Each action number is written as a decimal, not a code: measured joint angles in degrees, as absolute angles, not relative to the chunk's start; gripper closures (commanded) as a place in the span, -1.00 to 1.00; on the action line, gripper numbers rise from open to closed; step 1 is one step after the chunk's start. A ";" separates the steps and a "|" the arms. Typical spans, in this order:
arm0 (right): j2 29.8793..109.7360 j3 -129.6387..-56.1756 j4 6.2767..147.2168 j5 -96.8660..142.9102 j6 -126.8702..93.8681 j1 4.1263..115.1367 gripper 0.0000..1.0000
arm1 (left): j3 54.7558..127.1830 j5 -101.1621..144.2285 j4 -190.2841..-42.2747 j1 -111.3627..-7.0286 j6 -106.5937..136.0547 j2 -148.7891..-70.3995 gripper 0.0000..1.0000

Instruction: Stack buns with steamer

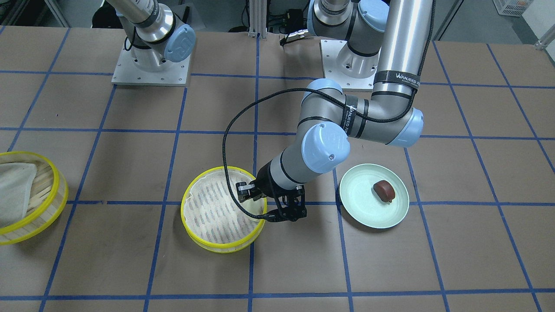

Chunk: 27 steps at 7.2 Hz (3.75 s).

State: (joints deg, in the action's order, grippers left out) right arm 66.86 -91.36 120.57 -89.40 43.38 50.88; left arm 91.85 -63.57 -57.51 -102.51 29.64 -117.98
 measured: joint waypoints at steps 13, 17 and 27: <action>72.94 -94.76 108.78 -88.89 -21.74 94.42 1.00 | 97.06 -90.05 -67.01 -77.07 4.88 -110.73 -1.00; 71.25 -97.18 112.53 -89.00 -22.65 95.48 1.00 | 100.79 -89.46 -68.14 -75.92 12.87 -113.49 -1.00; 71.41 -98.75 114.68 -89.15 -22.64 95.54 1.00 | 97.70 -89.69 -65.86 -75.90 14.85 -116.30 1.00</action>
